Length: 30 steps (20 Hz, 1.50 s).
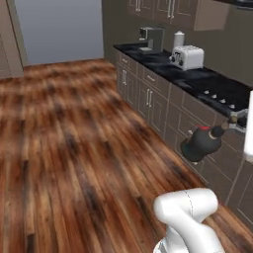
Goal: Move the drinks to the dining counter.
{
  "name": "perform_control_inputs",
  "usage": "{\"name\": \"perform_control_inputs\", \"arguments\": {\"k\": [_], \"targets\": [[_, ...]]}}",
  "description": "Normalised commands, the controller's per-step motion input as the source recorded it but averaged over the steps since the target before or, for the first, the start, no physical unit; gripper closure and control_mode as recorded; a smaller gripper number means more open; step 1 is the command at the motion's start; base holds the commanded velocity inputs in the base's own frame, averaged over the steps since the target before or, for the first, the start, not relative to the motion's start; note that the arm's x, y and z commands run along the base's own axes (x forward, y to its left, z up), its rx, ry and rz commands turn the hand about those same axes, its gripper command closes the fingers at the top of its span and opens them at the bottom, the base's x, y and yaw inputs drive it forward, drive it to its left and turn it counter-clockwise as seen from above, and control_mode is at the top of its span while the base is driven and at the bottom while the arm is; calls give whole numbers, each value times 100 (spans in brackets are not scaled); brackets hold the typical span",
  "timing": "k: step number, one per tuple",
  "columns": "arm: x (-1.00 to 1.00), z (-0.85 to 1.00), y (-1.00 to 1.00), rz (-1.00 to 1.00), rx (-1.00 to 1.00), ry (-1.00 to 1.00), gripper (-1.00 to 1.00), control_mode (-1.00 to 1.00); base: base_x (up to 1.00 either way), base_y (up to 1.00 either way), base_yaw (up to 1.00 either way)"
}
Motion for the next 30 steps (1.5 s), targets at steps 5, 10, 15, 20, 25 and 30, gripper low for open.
{"name": "perform_control_inputs", "arguments": {"k": [5, 10, 15, 20, 25, 30], "targets": [[0, 0, 0, 0, 0, 0, 100, 100, 40, 37, 31], [0, 0, 0, 0, 0, 0, 100, 100, 40, 45, 29], [0, 0, 0, 0, 0, 0, 100, 100, 33, 40, 30], [0, 0, 0, 0, 0, 0, 100, 100, 21, 30, 31], [0, 0, 0, 0, 0, 0, 100, 100, 17, 26, 33], [0, 0, 0, 0, 0, 0, 100, 100, 15, 21, 33]]}}
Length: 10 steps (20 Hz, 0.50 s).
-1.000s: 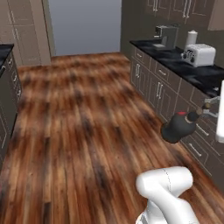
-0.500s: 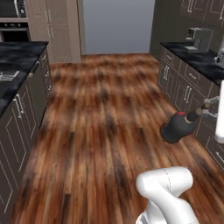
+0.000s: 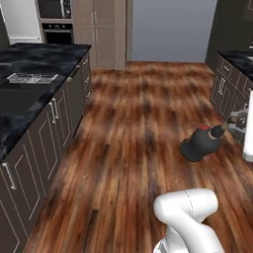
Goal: Move the drinks to the dining counter.
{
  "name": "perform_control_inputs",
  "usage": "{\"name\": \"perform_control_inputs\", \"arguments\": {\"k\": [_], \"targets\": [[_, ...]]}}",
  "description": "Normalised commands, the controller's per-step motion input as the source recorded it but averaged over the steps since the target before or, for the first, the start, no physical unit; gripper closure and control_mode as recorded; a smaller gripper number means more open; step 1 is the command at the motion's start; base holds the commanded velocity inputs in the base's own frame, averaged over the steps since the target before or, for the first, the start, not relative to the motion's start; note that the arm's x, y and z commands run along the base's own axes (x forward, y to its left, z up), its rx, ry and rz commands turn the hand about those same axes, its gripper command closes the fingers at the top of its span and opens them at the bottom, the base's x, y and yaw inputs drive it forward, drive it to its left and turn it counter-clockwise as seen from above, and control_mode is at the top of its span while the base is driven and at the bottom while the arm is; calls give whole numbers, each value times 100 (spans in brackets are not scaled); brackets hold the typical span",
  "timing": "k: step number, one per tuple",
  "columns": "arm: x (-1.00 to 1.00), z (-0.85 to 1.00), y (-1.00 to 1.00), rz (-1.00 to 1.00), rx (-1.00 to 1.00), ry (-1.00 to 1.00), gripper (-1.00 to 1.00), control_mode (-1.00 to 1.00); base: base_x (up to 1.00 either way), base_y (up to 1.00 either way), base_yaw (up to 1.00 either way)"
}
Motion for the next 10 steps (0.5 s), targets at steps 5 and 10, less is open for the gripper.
{"name": "perform_control_inputs", "arguments": {"k": [5, 10], "targets": [[0, 0, 0, 0, 0, 0, 100, 100, 16, 21, 33], [0, 0, 0, 0, 0, 0, 100, 100, 18, 28, 31]]}}
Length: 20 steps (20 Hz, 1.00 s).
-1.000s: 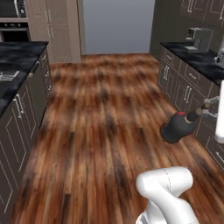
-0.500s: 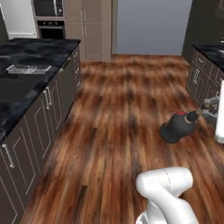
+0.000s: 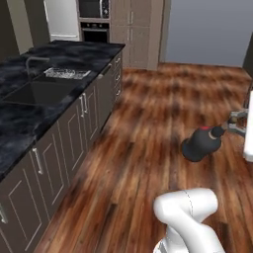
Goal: Move the drinks to the dining counter.
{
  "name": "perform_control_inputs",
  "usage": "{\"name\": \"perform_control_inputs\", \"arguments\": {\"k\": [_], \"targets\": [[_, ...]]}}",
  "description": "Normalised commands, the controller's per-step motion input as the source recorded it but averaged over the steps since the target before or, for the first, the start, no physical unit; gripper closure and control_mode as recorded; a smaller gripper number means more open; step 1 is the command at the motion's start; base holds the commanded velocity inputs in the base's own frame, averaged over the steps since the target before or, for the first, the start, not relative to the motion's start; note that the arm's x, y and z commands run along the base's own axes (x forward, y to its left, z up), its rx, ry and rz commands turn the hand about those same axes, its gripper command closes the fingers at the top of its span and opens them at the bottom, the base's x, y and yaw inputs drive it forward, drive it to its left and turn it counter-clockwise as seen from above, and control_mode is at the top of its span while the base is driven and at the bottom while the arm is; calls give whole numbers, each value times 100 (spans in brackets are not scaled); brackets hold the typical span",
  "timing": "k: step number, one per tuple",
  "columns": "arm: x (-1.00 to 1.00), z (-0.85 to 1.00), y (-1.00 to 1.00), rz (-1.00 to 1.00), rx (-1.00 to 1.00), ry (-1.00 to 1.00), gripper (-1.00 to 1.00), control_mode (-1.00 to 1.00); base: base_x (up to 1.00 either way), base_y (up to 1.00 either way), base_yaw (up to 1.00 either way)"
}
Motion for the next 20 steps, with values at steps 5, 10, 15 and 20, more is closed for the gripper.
{"name": "perform_control_inputs", "arguments": {"k": [5, 10, 15, 20], "targets": [[0, 0, 0, 0, 0, 0, 100, 100, 12, 30, 30], [0, 0, 0, 0, 0, 0, 100, 100, 10, 33, 29], [0, 0, 0, 0, 0, 0, 100, 100, 2, 37, 29], [0, 0, 0, 0, 0, 0, 100, 100, 0, 36, 30]]}}
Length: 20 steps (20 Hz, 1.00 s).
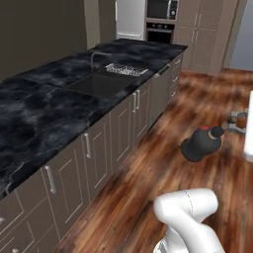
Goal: Move the drinks to the dining counter.
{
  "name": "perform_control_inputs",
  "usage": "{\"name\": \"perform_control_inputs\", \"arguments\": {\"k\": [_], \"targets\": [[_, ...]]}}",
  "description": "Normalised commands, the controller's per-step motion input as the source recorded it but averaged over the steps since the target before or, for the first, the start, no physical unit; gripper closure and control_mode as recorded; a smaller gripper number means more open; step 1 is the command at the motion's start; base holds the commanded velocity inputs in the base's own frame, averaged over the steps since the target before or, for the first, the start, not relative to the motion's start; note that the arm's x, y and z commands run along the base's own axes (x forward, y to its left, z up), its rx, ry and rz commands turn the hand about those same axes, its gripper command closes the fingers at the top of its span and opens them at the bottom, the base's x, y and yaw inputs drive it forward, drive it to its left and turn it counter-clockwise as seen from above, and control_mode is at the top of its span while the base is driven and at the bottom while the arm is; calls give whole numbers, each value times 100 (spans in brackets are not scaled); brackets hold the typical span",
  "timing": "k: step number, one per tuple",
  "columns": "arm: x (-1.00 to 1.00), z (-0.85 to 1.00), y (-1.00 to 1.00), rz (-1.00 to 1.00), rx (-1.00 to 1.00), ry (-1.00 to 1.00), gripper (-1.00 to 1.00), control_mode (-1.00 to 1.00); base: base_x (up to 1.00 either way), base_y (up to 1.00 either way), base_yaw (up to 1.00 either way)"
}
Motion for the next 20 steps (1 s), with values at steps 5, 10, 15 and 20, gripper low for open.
{"name": "perform_control_inputs", "arguments": {"k": [5, 10, 15, 20], "targets": [[0, 0, 0, 0, 0, 0, 100, 100, 6, 32, 30], [0, 0, 0, 0, 0, 0, 100, 100, 12, 24, 31], [0, 0, 0, 0, 0, 0, 100, 100, 20, 12, 32], [0, 0, 0, 0, 0, 0, 100, 100, 27, 1, 35]]}}
